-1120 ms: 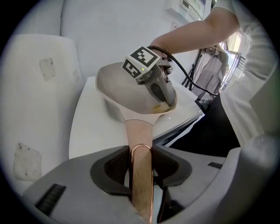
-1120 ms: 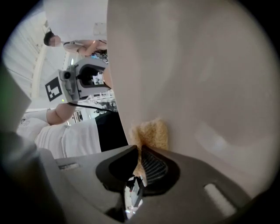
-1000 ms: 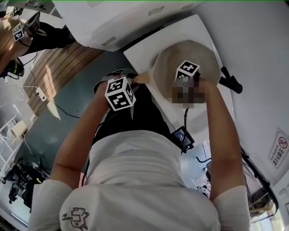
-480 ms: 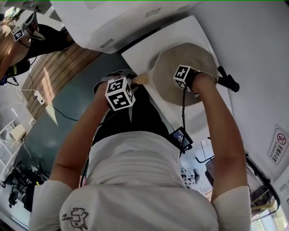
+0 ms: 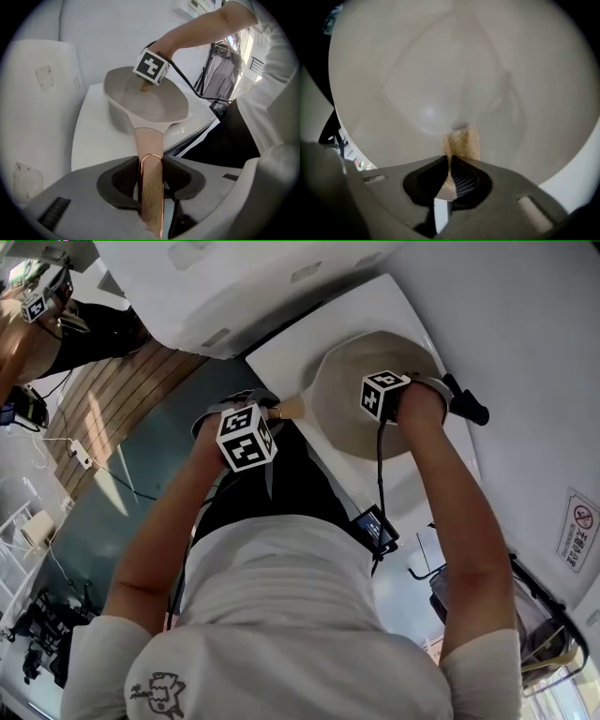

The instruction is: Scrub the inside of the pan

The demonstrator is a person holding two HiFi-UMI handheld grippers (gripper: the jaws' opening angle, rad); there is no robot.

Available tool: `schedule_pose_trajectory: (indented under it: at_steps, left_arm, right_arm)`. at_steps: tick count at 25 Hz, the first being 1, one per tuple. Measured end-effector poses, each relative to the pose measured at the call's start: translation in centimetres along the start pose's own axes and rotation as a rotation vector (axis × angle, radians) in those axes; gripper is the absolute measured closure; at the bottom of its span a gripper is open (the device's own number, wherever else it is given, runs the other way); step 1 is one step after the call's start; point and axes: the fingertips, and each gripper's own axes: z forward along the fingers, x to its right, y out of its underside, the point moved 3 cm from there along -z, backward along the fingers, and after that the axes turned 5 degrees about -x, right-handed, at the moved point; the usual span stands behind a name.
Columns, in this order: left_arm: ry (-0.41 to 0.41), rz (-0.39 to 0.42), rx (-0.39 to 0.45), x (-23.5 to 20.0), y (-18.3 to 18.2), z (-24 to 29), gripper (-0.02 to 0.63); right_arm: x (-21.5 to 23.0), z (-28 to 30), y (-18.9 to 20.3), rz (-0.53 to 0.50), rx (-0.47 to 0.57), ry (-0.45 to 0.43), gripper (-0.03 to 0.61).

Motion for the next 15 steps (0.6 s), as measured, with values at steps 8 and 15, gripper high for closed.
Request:
schedule_pose_trajectory:
  at_steps: [8,15]
  left_arm:
    - [0.004,0.006,0.005,0.0,0.0,0.0,0.459]
    - [0.007,0.001,0.005,-0.3,0.0,-0.1,0.459]
  right_arm:
    - [4.7,-4.4,-0.6,0.009,0.119,0.457,0.555]
    - [7.0,-8.6,-2.4,0.08,0.377,0.646,0.555]
